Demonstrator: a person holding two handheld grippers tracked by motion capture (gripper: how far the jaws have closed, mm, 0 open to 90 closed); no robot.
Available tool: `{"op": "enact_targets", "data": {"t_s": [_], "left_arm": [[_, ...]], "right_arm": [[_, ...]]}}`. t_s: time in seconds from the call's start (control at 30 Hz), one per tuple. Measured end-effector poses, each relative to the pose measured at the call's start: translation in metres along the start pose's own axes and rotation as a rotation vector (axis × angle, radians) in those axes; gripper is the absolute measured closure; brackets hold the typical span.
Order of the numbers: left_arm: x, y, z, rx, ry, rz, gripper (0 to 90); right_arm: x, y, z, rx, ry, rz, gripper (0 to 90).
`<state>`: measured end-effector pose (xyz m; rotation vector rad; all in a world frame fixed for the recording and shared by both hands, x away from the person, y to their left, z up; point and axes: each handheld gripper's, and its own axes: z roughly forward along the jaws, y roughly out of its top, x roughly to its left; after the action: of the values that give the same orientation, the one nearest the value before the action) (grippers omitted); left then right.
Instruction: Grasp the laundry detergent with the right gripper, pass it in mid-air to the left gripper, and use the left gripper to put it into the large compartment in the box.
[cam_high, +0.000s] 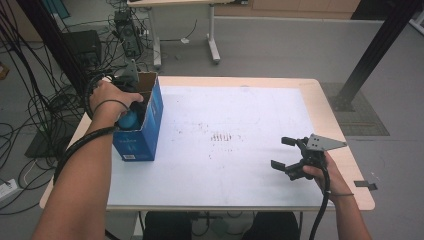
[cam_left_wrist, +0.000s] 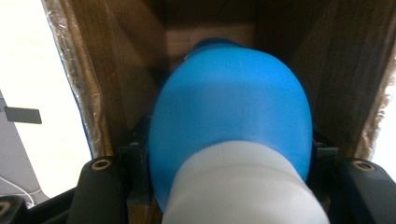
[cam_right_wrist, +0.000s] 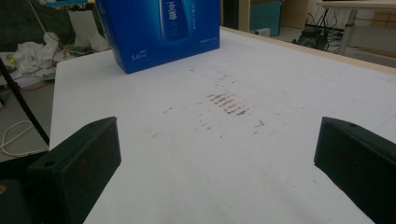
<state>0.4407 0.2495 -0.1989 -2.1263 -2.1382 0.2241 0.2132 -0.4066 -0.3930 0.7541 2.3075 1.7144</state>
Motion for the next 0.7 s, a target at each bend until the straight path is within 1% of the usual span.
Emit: {"op": "enact_targets", "data": {"t_s": [0.2, 0.7], "left_arm": [[0.0040, -0.0014, 0.0011, -0.004, -0.010, -0.004, 37.6], [0.0029, -0.0022, 0.0021, -0.007, -0.007, -0.007, 37.6]], "right_arm": [[-0.0002, -0.0007, -0.0012, 0.001, -0.003, 0.002, 0.4], [-0.0003, -0.0023, -0.0011, -0.004, -0.002, 0.004, 0.4]]}}
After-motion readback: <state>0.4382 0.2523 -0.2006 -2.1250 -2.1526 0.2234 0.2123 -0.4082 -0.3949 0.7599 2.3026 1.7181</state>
